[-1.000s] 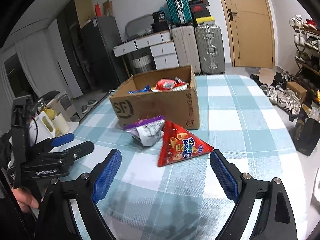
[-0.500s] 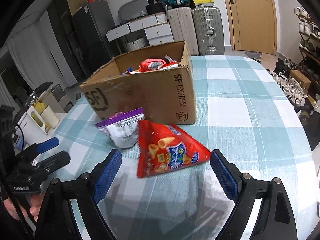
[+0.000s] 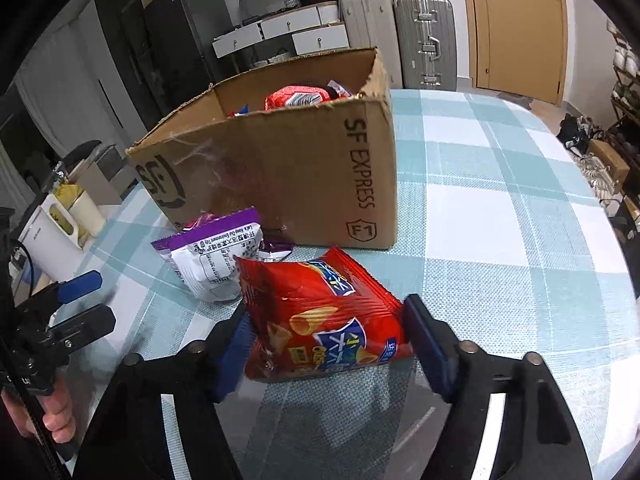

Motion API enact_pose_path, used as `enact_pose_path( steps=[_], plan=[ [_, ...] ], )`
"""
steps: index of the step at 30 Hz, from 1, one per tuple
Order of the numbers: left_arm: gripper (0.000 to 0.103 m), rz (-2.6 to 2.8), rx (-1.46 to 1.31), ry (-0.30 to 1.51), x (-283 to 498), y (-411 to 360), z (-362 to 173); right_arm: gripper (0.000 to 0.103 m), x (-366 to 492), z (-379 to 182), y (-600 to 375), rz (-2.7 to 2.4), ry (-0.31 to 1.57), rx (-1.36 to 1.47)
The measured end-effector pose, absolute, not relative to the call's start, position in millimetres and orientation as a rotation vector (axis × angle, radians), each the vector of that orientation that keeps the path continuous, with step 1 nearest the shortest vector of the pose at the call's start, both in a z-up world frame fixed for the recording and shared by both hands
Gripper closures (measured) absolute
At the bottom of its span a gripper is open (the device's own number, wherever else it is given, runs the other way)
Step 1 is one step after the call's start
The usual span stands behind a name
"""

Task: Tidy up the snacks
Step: 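Close the right tool on the red triangular chip bag, then grasp the purple bag with the left tool while the right tool holds the chip bag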

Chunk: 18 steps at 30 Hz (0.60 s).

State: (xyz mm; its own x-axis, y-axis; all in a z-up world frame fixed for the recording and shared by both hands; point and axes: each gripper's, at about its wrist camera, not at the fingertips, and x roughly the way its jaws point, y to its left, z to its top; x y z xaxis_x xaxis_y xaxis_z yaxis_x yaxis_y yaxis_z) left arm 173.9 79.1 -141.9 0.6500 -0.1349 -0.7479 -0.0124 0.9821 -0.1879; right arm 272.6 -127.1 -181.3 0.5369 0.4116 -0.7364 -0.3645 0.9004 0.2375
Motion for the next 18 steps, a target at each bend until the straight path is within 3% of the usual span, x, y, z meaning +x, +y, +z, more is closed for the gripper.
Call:
enact_pose_path(
  steps=[6, 18],
  plan=[
    [0.001, -0.07, -0.192, 0.868, 171, 79, -141, 0.049, 267, -180, -135, 0.511, 0.874, 0.1],
    [0.001, -0.07, -0.179, 0.868, 163, 71, -133, 0.05, 255, -170, -152, 0.535, 0.854, 0.22]
  ],
)
